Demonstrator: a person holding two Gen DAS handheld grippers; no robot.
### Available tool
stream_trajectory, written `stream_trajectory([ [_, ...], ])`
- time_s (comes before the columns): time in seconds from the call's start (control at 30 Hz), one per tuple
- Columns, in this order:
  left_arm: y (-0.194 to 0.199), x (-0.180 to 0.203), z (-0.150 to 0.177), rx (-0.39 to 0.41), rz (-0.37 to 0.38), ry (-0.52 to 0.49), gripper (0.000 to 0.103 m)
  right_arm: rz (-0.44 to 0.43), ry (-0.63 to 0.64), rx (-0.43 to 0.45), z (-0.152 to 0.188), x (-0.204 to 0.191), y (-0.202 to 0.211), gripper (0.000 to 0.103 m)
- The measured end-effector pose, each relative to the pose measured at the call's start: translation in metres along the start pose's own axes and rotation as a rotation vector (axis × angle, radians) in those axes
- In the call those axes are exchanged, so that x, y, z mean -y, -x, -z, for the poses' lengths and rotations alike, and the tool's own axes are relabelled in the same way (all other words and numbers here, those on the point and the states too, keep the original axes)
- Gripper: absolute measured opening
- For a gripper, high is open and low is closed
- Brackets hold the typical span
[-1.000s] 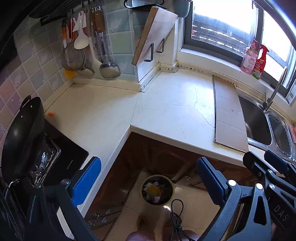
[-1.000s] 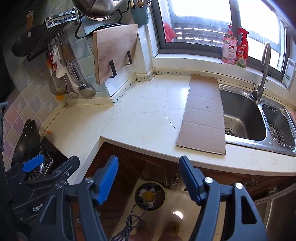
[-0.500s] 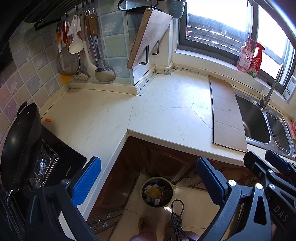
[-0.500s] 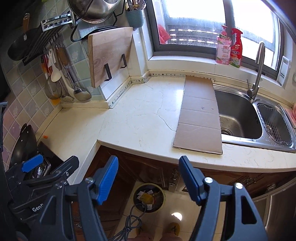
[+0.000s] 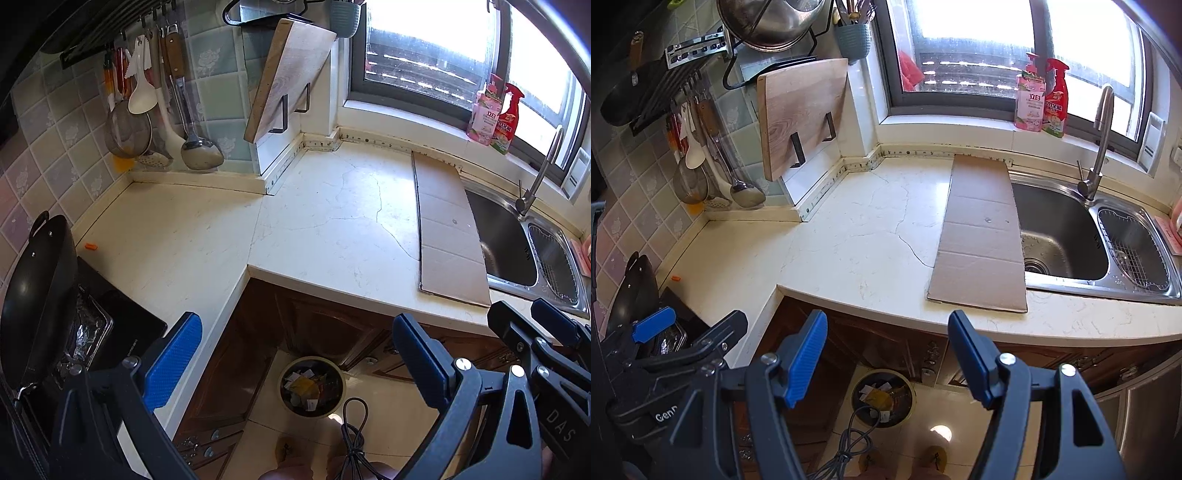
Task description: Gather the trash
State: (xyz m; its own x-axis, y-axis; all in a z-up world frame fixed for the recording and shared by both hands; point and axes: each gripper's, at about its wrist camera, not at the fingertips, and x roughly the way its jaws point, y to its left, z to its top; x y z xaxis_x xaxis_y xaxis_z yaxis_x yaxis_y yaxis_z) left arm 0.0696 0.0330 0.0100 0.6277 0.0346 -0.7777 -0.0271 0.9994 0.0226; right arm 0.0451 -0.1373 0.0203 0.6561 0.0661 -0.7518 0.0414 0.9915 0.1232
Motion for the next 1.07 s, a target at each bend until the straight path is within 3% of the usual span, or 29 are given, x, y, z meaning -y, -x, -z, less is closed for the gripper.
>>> stream_trajectory([
  [1.07, -0.015, 0.01, -0.018, -0.012, 0.001, -0.028, 0.102, -0.004, -0.024, -0.016, -0.018, 0.011, -0.017, 0.069],
])
